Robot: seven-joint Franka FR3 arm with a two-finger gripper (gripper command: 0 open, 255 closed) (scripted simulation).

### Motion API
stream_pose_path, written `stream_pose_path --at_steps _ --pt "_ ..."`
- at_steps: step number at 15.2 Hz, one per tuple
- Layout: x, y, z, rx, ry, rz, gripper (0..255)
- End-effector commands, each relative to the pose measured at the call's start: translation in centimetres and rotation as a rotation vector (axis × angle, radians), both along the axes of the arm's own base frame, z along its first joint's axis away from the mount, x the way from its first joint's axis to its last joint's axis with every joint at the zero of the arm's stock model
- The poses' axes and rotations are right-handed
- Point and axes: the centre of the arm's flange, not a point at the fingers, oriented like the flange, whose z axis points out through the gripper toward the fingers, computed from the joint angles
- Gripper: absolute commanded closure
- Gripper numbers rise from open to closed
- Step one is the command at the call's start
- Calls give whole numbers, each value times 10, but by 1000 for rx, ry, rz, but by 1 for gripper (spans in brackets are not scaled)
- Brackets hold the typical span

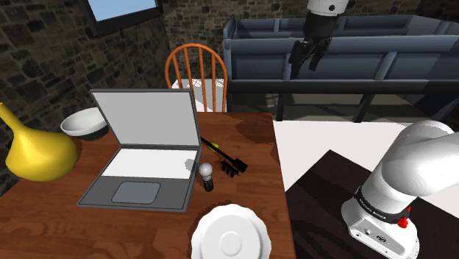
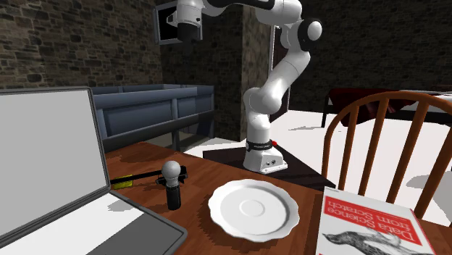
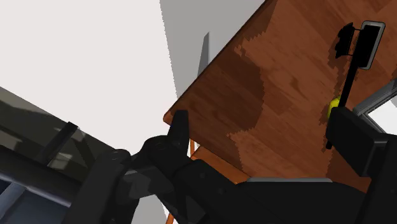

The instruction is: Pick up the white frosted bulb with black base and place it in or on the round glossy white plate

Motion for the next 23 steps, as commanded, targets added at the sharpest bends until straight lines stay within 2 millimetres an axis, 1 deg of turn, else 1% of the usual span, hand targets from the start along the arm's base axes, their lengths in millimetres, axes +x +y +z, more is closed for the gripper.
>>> stream_pose_path --at_steps 1,12,23 --pt "0 0 0 0 0 0 0" --pt "11 109 -81 73 -34 -11 0" --pt "25 224 -152 147 -69 -22 0"
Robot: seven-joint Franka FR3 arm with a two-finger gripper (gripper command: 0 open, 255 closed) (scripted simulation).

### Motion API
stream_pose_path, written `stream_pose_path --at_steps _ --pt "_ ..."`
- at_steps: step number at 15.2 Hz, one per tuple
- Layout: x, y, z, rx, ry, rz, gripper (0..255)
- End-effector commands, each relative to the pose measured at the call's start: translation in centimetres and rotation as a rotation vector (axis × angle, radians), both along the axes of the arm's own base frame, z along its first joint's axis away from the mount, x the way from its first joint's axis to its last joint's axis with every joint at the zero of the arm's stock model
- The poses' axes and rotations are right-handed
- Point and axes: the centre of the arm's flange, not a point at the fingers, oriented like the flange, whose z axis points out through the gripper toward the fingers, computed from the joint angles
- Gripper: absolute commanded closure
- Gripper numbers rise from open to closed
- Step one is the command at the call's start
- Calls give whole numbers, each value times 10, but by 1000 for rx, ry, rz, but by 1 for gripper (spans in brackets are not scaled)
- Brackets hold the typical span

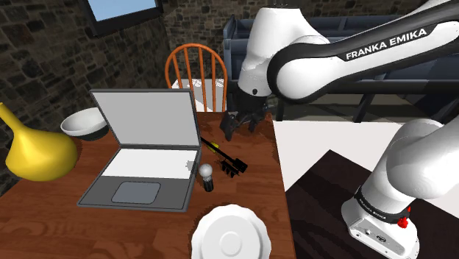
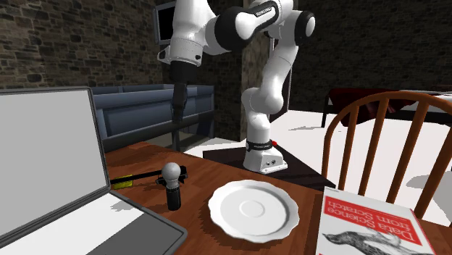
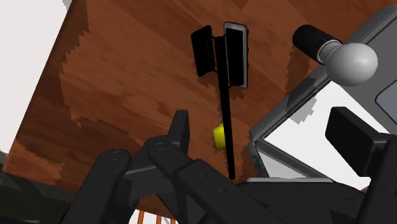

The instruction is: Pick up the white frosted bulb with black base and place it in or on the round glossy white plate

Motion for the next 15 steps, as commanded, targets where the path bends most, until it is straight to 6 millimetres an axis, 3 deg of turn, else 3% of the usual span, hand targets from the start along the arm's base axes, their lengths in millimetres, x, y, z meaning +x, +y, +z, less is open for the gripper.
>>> stream_pose_path --at_steps 1,9,15 --pt "-1 22 -13 15 -7 -3 0" --pt "12 109 -59 69 -32 -11 0" --pt "18 115 -84 69 -32 -11 0"
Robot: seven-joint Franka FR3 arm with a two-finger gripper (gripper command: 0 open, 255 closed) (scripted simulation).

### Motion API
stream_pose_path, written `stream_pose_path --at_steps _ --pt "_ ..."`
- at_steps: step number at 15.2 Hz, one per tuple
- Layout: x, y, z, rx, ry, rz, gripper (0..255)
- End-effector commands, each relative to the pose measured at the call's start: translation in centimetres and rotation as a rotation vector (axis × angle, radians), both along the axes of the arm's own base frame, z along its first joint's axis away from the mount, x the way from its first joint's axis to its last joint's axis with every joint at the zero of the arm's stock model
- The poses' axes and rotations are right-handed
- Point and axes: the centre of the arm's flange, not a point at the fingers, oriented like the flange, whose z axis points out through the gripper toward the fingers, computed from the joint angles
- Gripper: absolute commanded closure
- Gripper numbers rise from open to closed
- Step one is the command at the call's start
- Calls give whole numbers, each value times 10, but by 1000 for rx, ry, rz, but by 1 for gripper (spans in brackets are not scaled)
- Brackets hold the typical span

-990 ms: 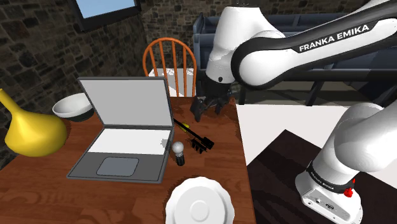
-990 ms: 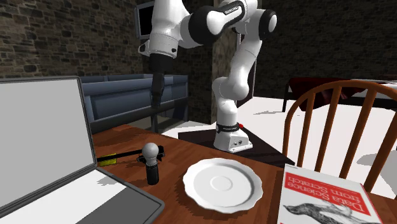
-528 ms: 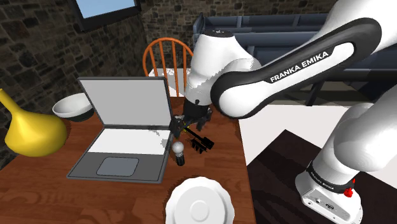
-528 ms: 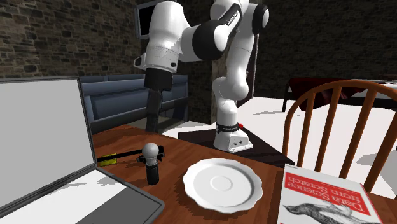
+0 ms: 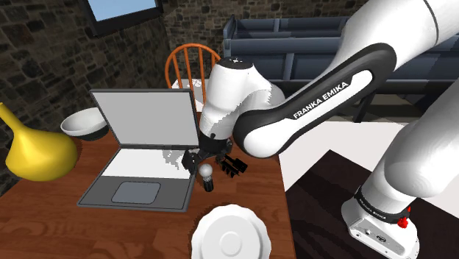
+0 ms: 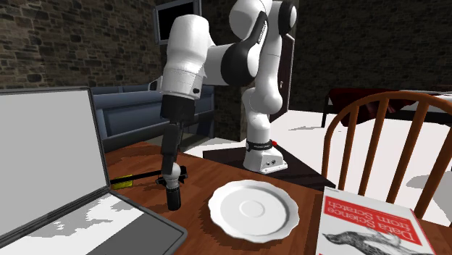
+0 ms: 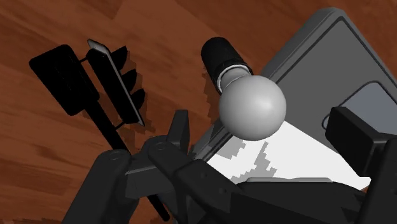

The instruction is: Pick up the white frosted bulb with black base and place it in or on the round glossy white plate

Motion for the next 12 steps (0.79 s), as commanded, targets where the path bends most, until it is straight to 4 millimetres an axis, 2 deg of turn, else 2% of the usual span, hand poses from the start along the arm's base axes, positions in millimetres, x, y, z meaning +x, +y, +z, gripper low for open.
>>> stream_pose_path --at_steps 1,2,10,11,12 --pt "1 1 -11 0 0 0 0" --pt "2 3 -18 0 -1 0 0" --pt "2 3 -18 0 0 0 0" --pt "2 3 -18 0 -1 0 255" --pt "2 3 -18 0 -1 0 255"
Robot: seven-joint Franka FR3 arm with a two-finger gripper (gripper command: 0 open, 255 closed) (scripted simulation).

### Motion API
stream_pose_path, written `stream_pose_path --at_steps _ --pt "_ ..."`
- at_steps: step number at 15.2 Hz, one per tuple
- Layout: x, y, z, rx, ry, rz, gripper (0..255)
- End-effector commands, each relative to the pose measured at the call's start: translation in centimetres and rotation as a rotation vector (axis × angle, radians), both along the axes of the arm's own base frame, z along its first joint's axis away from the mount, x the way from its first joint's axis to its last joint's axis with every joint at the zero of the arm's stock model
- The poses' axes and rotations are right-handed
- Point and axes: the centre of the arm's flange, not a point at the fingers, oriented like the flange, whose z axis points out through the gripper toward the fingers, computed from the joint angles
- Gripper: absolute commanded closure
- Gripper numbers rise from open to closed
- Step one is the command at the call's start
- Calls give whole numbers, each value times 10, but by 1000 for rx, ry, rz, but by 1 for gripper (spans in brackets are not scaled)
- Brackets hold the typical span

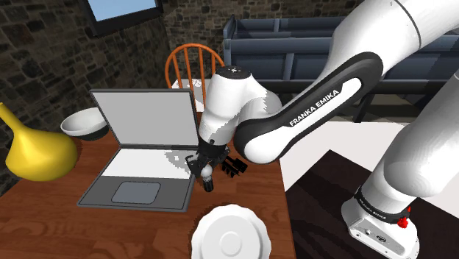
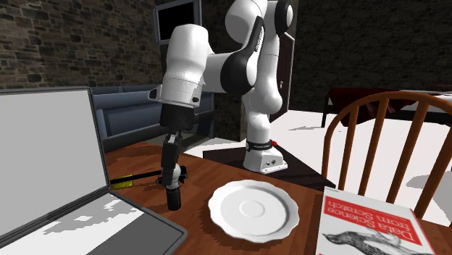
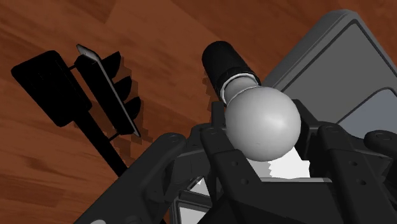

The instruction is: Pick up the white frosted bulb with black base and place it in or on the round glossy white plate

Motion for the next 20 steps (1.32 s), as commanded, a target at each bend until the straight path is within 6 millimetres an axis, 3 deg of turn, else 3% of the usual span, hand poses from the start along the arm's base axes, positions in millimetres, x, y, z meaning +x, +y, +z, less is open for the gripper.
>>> stream_pose_path --at_steps 1,8,20 --pt "0 0 0 0 0 0 255" --pt "0 0 0 0 0 0 255" --pt "0 0 63 0 0 0 255"
